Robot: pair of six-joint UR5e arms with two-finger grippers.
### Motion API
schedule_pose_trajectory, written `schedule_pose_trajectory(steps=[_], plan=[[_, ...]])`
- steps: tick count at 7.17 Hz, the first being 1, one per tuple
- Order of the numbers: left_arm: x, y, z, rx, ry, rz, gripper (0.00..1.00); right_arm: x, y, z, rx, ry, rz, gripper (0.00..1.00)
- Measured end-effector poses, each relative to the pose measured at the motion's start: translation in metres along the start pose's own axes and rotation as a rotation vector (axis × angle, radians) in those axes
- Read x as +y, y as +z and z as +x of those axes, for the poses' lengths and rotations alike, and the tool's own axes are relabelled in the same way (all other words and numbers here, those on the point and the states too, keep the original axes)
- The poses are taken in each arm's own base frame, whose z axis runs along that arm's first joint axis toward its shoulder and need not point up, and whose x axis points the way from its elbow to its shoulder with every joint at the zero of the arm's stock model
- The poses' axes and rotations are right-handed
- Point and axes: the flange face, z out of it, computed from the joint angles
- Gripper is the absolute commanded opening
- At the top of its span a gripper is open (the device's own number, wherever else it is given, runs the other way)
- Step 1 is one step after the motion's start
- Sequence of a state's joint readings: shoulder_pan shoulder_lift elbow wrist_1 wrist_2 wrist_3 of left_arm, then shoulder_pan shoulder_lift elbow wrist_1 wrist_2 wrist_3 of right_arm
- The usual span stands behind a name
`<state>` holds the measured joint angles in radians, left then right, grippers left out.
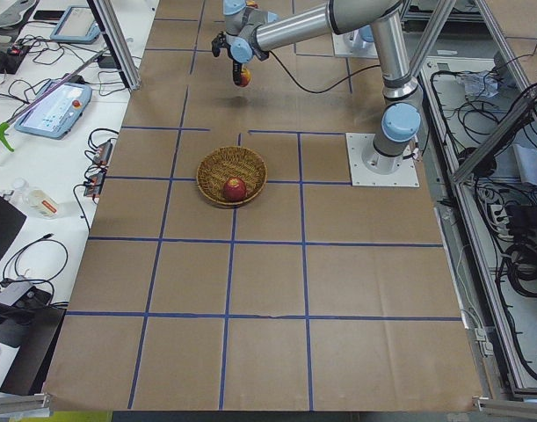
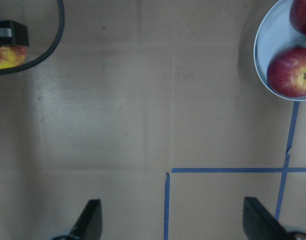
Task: Transfer apple from basket to plate
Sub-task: 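Lift the apple with the left gripper and carry it toward the table center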
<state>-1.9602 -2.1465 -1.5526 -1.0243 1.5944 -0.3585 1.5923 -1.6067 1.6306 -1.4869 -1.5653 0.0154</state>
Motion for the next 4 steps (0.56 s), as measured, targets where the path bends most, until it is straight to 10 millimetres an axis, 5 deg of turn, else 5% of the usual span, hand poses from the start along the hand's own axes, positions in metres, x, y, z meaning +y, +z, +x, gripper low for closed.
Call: schedule_pose_trajectory(steps=[4], plan=[[-0.001, 0.017, 0.008, 0.015, -0.005, -0.02, 0.51, 0.0, 0.0, 0.0, -0.001, 0.0, 0.0, 1.0]])
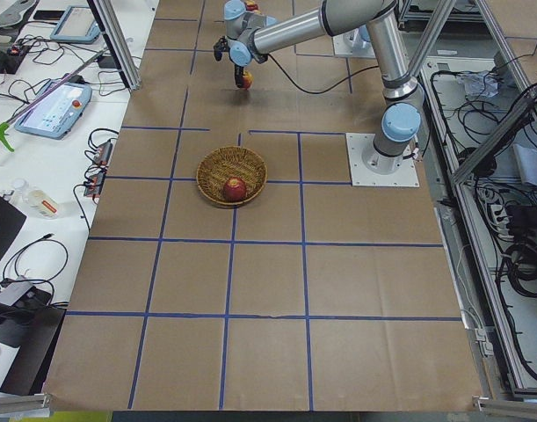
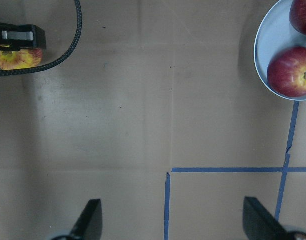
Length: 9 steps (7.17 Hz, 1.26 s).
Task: Transfer apple from basket to plate
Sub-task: 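Lift the apple with the left gripper and carry it toward the table center, then release the apple on the table and raise the left gripper back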
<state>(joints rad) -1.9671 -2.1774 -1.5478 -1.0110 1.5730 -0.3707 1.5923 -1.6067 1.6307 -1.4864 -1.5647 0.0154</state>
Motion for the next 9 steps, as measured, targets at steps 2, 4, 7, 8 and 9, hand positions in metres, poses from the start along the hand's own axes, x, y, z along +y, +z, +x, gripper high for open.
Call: schedule_pose_trajectory(steps=[2, 4, 7, 8, 9], plan=[[-0.001, 0.007, 0.002, 0.021, 0.001, -0.008, 0.87, 0.0, 0.0, 0.0, 0.0, 0.0, 0.0, 1.0], [-0.001, 0.011, 0.003, 0.023, 0.004, -0.012, 0.99, 0.0, 0.0, 0.0, 0.0, -0.001, -0.001, 1.0], [-0.003, -0.01, 0.001, 0.038, 0.001, 0.017, 0.99, 0.0, 0.0, 0.0, 0.0, -0.004, -0.001, 1.0], [-0.006, -0.038, -0.002, 0.05, 0.0, 0.054, 0.99, 0.0, 0.001, 0.0, 0.0, -0.005, -0.001, 1.0], [-0.009, -0.08, -0.011, 0.06, -0.002, 0.093, 0.99, -0.001, 0.001, 0.0, 0.0, -0.006, -0.002, 1.0]])
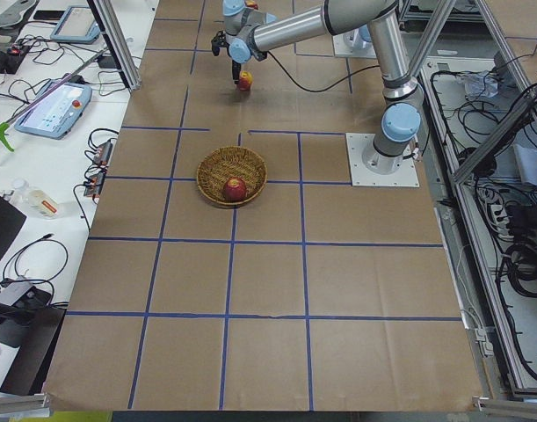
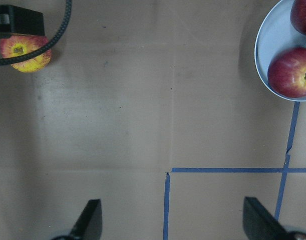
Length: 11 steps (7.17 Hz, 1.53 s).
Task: Transfer apple from basket to plate
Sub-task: 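Release the apple on the table and raise the left gripper back, then move the right gripper over the apple at table center and lower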
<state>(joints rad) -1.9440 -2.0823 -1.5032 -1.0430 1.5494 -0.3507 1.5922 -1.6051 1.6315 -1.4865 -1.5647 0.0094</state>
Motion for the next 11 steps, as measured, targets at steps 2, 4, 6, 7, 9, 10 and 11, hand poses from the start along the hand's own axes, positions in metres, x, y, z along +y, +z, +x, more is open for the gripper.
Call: schedule_pose_trajectory(steps=[2, 4, 6, 7, 9, 10, 11], plan=[[-0.005, -0.095, -0.053, -0.003, 0.068, 0.023, 0.99, 0.0, 0.0, 0.0, 0.0, -0.001, -0.001, 1.0], [0.016, -0.183, -0.135, -0.021, 0.145, -0.016, 0.99, 0.0, 0.001, 0.0, 0.0, -0.002, -0.001, 1.0], [0.061, -0.249, -0.19, -0.026, 0.116, -0.024, 0.99, 0.0, 0.001, 0.0, 0.0, -0.002, -0.001, 1.0], [0.076, -0.263, -0.2, -0.026, 0.106, -0.013, 0.99, 0.0, 0.001, 0.0, 0.0, -0.002, -0.001, 1.0], [0.085, -0.271, -0.205, -0.024, 0.096, 0.002, 0.99, 0.0, 0.001, 0.0, 0.0, -0.002, -0.001, 1.0], [0.085, -0.271, -0.207, -0.024, 0.09, 0.001, 0.99, 0.0, 0.001, 0.0, 0.0, -0.001, -0.001, 1.0], [0.086, -0.269, -0.208, -0.028, 0.087, -0.004, 0.99, 0.001, -0.001, 0.0, 0.0, 0.002, 0.003, 1.0]])
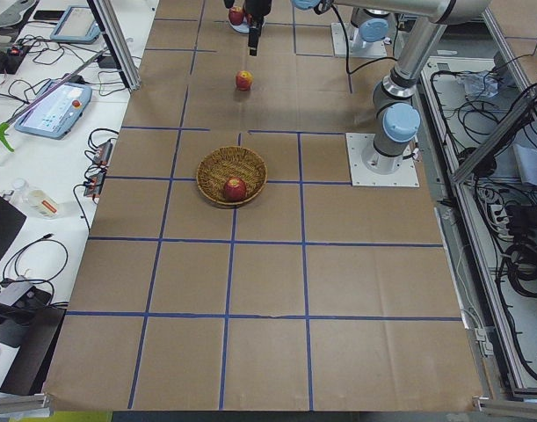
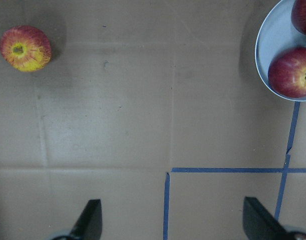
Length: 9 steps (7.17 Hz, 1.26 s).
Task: Transfer apple from basket to plate
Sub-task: 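Move the right gripper over the apple at table center and lower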
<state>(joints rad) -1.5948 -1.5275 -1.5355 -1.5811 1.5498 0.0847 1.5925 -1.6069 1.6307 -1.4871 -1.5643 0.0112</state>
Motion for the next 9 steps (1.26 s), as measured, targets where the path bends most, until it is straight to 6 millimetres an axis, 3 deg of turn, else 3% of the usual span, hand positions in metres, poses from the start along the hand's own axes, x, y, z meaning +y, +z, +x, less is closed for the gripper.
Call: schedule_pose_trajectory(steps=[2, 4, 7, 9], plan=[[0.0, 0.005, -0.002, -0.003, -0.002, -0.015, 0.99, -0.005, -0.002, -0.008, -0.009, 0.036, 0.024, 1.0], [0.003, 0.024, -0.002, 0.006, -0.006, -0.048, 0.99, -0.022, 0.01, -0.054, -0.023, 0.041, 0.079, 1.0], [0.007, 0.04, -0.002, 0.004, -0.002, -0.075, 0.99, -0.066, 0.065, -0.152, -0.035, 0.067, 0.129, 1.0], [0.007, 0.04, -0.002, 0.0, 0.0, -0.076, 0.99, -0.09, 0.113, -0.19, -0.042, 0.079, 0.154, 1.0]])
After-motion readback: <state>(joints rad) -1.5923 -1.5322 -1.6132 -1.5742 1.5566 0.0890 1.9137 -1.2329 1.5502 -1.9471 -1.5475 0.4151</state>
